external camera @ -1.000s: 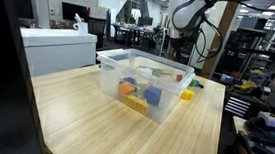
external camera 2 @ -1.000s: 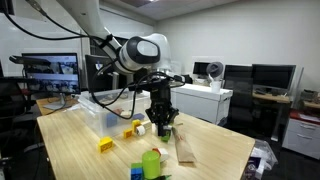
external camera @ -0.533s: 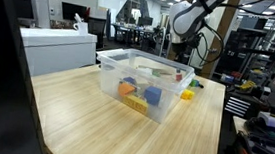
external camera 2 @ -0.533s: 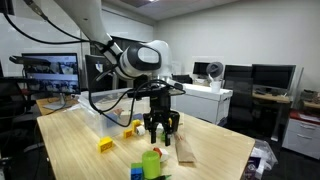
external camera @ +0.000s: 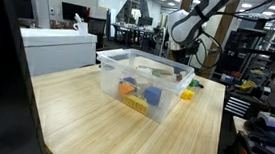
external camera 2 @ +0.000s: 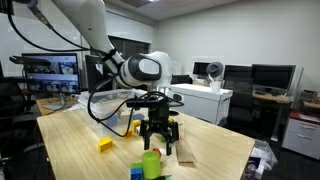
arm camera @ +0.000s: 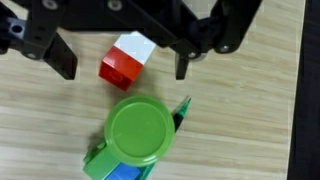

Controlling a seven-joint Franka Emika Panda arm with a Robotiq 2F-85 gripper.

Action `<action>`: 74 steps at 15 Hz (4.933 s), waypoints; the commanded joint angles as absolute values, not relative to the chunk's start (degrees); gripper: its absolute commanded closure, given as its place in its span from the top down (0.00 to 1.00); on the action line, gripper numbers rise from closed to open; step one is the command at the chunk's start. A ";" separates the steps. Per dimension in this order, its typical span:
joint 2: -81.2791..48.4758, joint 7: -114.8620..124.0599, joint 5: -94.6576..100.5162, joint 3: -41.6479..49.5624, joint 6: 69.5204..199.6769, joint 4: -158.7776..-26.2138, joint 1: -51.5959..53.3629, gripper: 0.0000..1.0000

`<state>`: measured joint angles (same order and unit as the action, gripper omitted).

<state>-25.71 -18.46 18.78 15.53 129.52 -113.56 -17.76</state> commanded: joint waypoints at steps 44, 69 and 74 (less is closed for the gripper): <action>5.32 -23.34 7.35 4.51 128.20 -125.08 -2.82 0.90; -20.99 -33.53 23.15 17.98 131.78 -120.61 -18.48 0.73; -19.95 -27.63 28.84 18.49 131.00 -120.40 -16.95 0.45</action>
<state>-21.14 -32.43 24.59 18.08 132.08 -120.31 -18.19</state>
